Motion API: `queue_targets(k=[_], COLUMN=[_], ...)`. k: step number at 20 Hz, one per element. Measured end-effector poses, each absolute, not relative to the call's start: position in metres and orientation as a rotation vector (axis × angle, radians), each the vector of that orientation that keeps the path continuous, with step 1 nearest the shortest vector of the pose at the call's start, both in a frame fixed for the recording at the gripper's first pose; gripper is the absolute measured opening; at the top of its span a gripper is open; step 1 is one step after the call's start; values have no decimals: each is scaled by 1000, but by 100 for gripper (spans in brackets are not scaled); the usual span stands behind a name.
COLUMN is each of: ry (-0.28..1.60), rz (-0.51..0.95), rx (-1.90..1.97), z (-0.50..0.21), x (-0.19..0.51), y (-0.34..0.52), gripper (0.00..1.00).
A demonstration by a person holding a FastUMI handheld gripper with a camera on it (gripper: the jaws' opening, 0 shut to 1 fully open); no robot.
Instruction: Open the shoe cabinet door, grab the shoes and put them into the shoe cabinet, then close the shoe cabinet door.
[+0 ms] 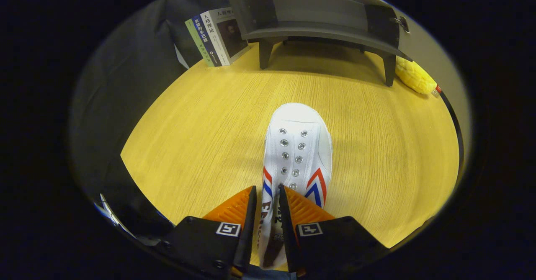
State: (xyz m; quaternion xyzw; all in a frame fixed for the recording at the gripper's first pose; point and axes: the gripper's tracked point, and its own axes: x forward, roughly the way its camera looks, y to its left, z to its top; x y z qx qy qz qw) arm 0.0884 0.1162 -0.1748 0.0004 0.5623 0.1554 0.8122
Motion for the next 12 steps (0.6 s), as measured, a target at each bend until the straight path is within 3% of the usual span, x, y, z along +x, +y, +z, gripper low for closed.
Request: queue_targets(k=[1, 2, 4, 12], ry=[1188, 1177, 1150, 971], rz=[374, 365, 334, 329], rx=[16, 34, 66, 396], z=[-170, -173, -166, -65], x=[88, 89, 92, 137], y=[119, 122, 121, 111], gripper=[30, 17, 2, 1])
